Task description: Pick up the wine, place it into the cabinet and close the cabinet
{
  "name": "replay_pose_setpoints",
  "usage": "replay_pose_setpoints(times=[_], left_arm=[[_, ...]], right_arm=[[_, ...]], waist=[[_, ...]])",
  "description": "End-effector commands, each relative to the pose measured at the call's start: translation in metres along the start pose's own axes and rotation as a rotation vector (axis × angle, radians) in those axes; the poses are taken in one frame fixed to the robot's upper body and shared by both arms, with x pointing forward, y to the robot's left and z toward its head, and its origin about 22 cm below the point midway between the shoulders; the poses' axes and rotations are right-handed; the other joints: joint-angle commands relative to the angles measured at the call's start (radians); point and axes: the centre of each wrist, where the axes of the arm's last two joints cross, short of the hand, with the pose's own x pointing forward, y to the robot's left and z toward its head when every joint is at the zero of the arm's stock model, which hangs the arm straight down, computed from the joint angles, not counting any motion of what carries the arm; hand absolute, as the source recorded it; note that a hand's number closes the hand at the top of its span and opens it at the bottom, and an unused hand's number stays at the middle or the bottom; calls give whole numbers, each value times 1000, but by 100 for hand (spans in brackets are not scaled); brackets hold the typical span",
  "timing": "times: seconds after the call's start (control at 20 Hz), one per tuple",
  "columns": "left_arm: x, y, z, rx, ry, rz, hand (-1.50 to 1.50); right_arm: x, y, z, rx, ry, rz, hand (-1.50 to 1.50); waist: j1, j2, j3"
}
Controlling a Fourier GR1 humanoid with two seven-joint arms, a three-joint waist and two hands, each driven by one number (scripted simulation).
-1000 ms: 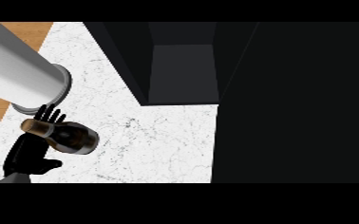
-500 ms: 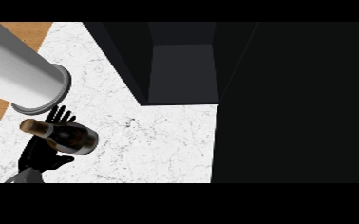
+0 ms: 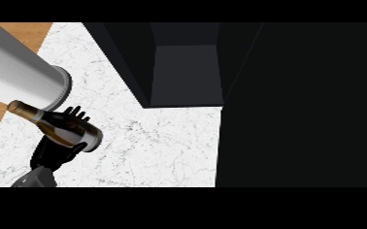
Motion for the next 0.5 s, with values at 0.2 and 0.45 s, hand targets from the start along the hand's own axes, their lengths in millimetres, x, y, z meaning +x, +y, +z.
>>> replay_pose_setpoints(times=[0.2, 0.45], left_arm=[[-18, -12, -2, -191, 0, 159, 150], [4, -24, -24, -214, -132, -46, 150]], right_arm=[[10, 6, 3, 12, -40, -56, -150], [15, -2, 4, 23, -26, -24, -150]], waist=[[3, 1, -1], [2, 1, 0]])
